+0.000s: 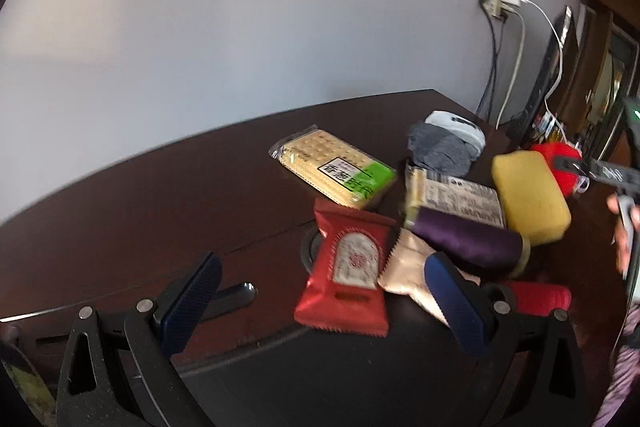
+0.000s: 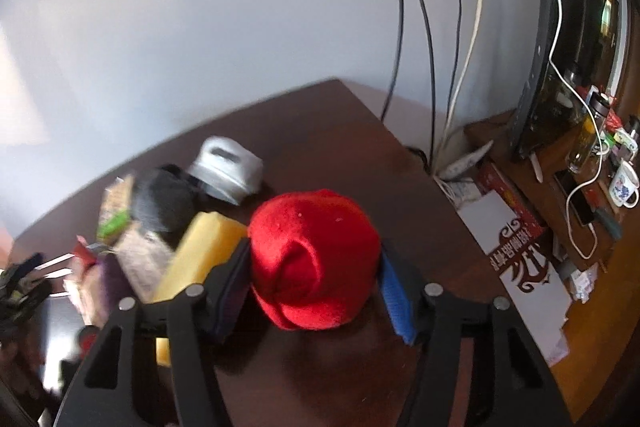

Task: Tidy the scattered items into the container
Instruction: 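Grasp the red knit ball with the right tool while the left tool grasps the red snack packet, then carry the red ball and red packet to the silver tray and release both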

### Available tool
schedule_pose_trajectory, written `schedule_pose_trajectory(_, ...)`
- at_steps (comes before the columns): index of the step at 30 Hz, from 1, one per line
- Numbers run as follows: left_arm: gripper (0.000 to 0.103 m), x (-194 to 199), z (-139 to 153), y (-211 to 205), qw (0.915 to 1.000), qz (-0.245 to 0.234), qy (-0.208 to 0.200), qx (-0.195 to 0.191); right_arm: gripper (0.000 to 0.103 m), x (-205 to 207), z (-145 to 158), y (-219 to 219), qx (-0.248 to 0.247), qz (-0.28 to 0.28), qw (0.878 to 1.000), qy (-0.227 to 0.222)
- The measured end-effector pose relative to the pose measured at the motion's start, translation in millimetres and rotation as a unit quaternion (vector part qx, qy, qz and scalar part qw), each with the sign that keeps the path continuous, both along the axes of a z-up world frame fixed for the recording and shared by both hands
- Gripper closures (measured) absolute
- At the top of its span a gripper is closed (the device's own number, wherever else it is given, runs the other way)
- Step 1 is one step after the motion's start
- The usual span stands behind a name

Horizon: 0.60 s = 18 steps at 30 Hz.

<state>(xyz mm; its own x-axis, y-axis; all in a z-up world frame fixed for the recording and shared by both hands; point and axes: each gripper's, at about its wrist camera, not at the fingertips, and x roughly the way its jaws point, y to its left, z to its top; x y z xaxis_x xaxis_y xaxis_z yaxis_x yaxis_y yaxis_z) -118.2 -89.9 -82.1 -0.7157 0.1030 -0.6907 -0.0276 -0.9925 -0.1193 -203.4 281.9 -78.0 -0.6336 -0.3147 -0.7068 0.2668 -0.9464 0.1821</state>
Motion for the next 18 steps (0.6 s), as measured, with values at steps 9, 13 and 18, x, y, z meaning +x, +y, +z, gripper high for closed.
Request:
schedule_pose_trajectory(9, 0.001, -24, -17, 7, 0.9986, -0.006, -0.051, 0.011, 0.042, 29, 25, -2, -0.042, 0.012, 0.998, 0.036)
schedule_pose_trajectory(13, 0.012, -36, -26, 12, 0.9968, -0.01, -0.079, 0.012, 0.042, 33, 26, 5, -0.062, 0.012, 0.997, 0.033)
schedule_pose_trajectory(18, 0.032, -42, -30, 4, 0.9959, -0.006, -0.085, 0.032, 0.042, 44, 22, 6, -0.064, 0.023, 0.997, 0.034)
